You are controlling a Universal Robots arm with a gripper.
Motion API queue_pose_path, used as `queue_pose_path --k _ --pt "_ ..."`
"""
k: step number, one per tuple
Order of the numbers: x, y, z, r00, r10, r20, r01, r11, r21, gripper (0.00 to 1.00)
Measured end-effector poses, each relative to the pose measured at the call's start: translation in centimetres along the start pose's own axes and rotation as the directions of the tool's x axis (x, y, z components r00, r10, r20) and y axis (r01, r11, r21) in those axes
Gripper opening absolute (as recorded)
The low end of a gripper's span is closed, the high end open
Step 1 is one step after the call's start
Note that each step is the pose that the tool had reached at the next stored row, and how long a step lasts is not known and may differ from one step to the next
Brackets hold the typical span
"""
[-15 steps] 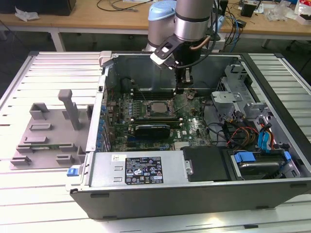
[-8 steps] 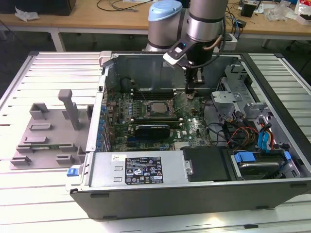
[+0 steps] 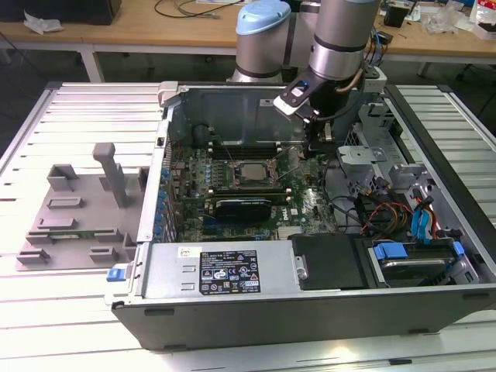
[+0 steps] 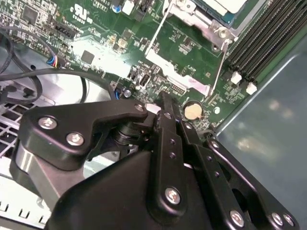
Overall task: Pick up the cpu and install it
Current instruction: 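Close the cpu cover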
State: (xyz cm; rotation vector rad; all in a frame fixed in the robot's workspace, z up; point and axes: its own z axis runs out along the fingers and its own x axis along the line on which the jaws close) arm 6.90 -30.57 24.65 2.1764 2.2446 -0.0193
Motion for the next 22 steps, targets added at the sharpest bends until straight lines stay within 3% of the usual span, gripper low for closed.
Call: queue_pose_path --k 7,12,21,22 --pt "0.03 -0.50 0.63 1.0000 0.000 -0.0012 0.000 1.0000 0.0000 0.11" --pt "0.09 -1.43 0.65 1.0000 0.000 -0.0016 0.000 1.0000 -0.0010 0.11" --pt "0.36 -4.18 0.64 1.0000 0.000 -0.0005 0.000 0.9994 -0.0338 0.11" --pt "0.41 -4.79 0.64 1.0000 0.001 -0.0005 -0.001 0.9992 -0.0405 0.11"
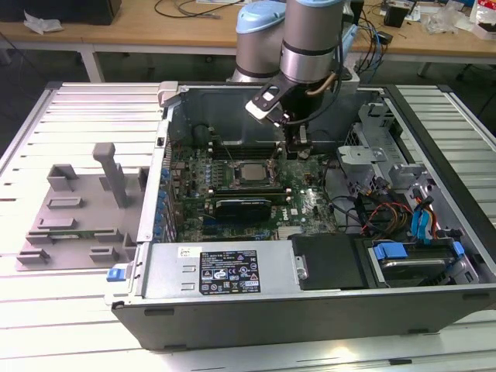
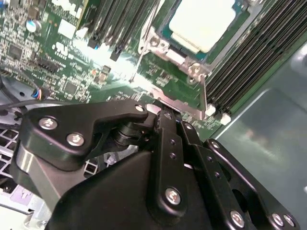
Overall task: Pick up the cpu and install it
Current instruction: 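Close the cpu cover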
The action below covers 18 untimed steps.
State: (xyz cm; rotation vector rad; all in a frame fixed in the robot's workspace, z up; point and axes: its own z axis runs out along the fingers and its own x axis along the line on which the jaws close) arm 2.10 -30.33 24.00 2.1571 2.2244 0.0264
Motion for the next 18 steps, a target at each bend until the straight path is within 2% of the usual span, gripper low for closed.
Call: queue_pose_path --k 4,7,9,12,13,16,18 --pt "0.09 -1.21 -0.06 1.0000 0.000 0.0006 0.000 0.9999 -0.0132 0.11" --pt "0.16 -2.68 -0.11 1.0000 0.000 0.0009 0.000 0.9996 -0.0270 0.11" --pt "0.16 -2.78 -0.12 1.0000 0.000 0.0009 0.000 0.9996 -0.0277 0.11" --pt "0.16 -2.79 -0.12 1.0000 0.001 0.0010 0.000 0.9996 -0.0277 0.11" --pt "0.15 -2.80 -0.10 1.0000 0.001 0.0008 0.000 0.9997 -0.0251 0.11" --pt "0.16 -2.80 0.02 1.0000 0.000 -0.0010 0.000 1.0000 -0.0006 0.11" --pt "0.16 -2.80 0.04 0.9999 -0.016 -0.0018 0.016 0.9999 0.0001 0.11"
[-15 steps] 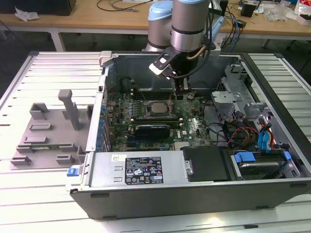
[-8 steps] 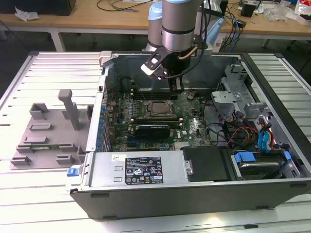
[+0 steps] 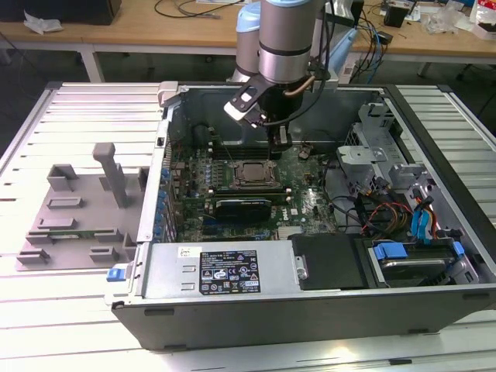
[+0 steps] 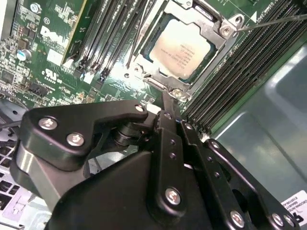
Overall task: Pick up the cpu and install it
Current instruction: 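Close the cpu cover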
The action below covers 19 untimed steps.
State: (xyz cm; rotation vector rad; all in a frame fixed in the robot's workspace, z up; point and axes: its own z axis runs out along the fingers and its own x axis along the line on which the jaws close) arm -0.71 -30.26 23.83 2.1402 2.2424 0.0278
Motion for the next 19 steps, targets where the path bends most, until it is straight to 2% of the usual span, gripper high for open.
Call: queue_pose_path --k 2,3,5,7,8,9,10,12,13,14,16,17,18,19 --pt "0.01 0.00 0.03 0.9972 -0.075 -0.0029 0.075 0.9972 -0.0014 0.11" --pt "0.00 -0.01 0.05 0.9926 -0.121 -0.0043 0.121 0.9926 -0.0024 0.11" --pt "0.00 -0.01 0.08 0.9793 -0.202 -0.0061 0.202 0.9793 -0.0040 0.11" --pt "0.00 -0.01 0.10 0.9694 -0.245 -0.0065 0.245 0.9694 -0.0048 0.11" --pt "0.00 -0.01 0.12 0.9605 -0.278 -0.0065 0.278 0.9605 -0.0054 0.11" --pt "0.00 -0.01 0.13 0.9553 -0.295 -0.0061 0.295 0.9554 -0.0056 0.11" --pt "0.00 0.00 0.14 0.9460 -0.324 -0.0047 0.324 0.9460 -0.0054 0.11" --pt "0.01 -0.01 0.16 0.9334 -0.359 -0.0017 0.359 0.9334 -0.0046 0.11" --pt "0.00 -0.01 0.16 0.9174 -0.398 0.0021 0.398 0.9174 -0.0027 0.11" --pt "0.00 -0.01 0.17 0.9031 -0.429 0.0053 0.429 0.9031 -0.0011 0.11" --pt "0.00 -0.01 0.19 0.8661 -0.500 0.0133 0.500 0.8662 0.0038 0.11" --pt "0.00 -0.01 0.21 0.8400 -0.542 0.0186 0.542 0.8402 0.0076 0.11" --pt "0.00 -0.01 0.21 0.8197 -0.572 0.0229 0.572 0.8200 0.0112 0.11" --pt "0.01 -0.01 0.22 0.8079 -0.589 0.0252 0.589 0.8083 0.0131 0.11"
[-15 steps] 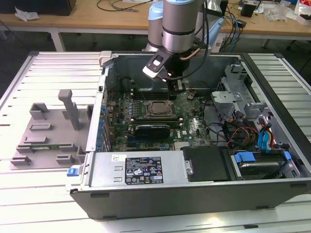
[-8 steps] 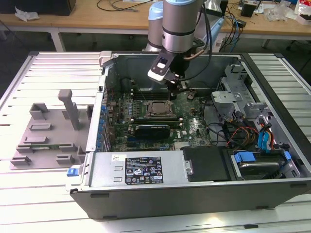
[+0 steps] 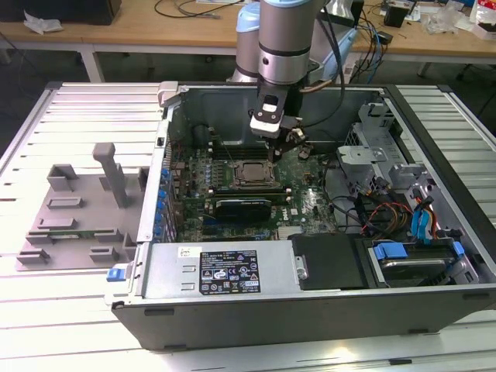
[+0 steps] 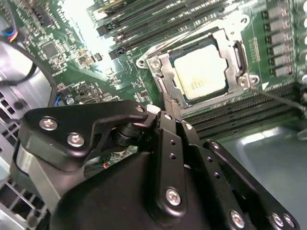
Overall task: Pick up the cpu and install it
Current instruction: 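Close the cpu cover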
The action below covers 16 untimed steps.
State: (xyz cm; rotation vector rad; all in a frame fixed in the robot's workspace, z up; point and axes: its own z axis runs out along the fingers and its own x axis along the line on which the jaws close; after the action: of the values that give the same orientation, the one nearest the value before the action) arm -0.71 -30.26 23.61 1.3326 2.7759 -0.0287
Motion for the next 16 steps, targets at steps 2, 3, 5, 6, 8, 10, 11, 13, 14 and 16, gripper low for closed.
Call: queue_pose_path --k 2,3,5,6,8,10,11,13,14,16 --pt "0.00 0.00 0.01 0.9988 -0.049 0.0062 0.049 0.9988 0.0037 0.11" --pt "0.00 0.00 0.02 0.9965 -0.082 0.0102 0.082 0.9966 0.0062 0.11" --pt "0.00 0.00 0.03 0.9929 -0.118 0.0142 0.118 0.9929 0.0086 0.11" --pt "0.00 0.00 0.04 0.9871 -0.159 0.0184 0.159 0.9872 0.0112 0.11" --pt "0.00 0.00 0.05 0.9776 -0.209 0.0236 0.209 0.9778 0.0146 0.11" --pt "0.00 0.00 0.06 0.9658 -0.258 0.0284 0.257 0.9661 0.0184 0.11" --pt "0.00 0.00 0.06 0.9582 -0.284 0.0311 0.284 0.9587 0.0205 0.11" --pt "0.00 0.00 0.09 0.9219 -0.385 0.0406 0.384 0.9227 0.0296 0.11" --pt "0.00 0.00 0.09 0.9139 -0.404 0.0421 0.403 0.9148 0.0312 0.11" --pt "0.01 0.00 0.11 0.8873 -0.459 0.0461 0.458 0.8885 0.0357 0.11"
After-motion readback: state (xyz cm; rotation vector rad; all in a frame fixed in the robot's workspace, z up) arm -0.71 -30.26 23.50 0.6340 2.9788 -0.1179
